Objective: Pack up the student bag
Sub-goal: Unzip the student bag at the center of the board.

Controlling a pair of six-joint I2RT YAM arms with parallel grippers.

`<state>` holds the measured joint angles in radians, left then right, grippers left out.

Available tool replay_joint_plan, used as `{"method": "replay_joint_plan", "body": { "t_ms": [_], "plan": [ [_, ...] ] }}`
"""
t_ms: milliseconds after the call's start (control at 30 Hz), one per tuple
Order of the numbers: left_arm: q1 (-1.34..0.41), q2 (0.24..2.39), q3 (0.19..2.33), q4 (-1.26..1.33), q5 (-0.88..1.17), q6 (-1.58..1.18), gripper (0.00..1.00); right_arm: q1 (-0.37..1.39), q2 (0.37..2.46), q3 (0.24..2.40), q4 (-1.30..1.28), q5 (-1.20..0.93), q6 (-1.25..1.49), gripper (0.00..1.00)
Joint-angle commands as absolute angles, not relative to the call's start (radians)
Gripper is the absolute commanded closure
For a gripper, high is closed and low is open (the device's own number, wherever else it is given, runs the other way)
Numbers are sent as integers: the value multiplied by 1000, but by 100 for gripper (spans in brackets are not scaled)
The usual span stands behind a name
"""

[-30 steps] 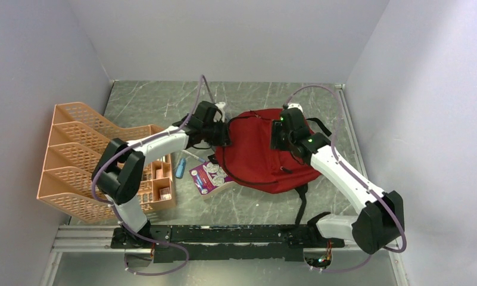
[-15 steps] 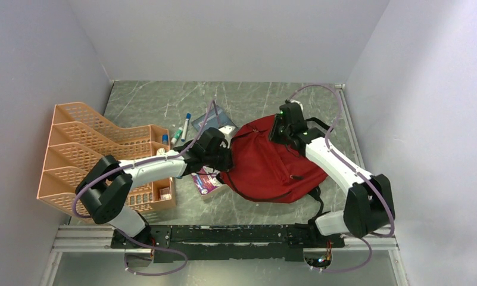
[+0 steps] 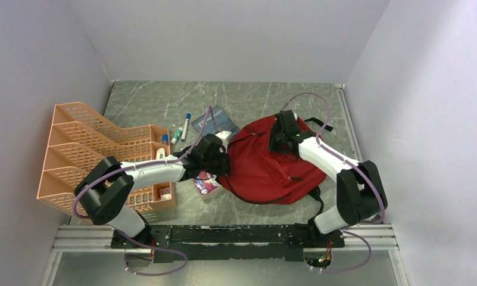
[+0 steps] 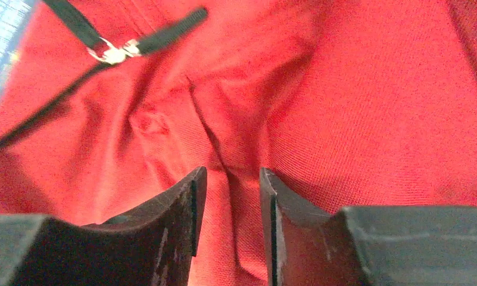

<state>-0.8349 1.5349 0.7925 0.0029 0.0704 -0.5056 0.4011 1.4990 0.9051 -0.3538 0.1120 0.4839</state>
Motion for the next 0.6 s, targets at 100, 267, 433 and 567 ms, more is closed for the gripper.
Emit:
{"method": "replay_joint_plan", "body": {
  "t_ms": [100, 267, 433, 567],
  "plan": [
    [-848, 1487, 827, -98, 6, -506, 63, 398, 1441, 1045, -300, 80, 437, 51],
    [-845, 1424, 983, -216, -114, -486, 43, 397, 1502, 1082, -263, 102, 483, 52],
    [-834, 1492, 1215, -291, -244, -507, 36, 383, 1545, 1035, -179, 111, 538, 54],
    [-820, 1663, 1417, -348, -252, -562, 35, 379, 1571, 1003, -151, 88, 565, 56]
  ]
}}
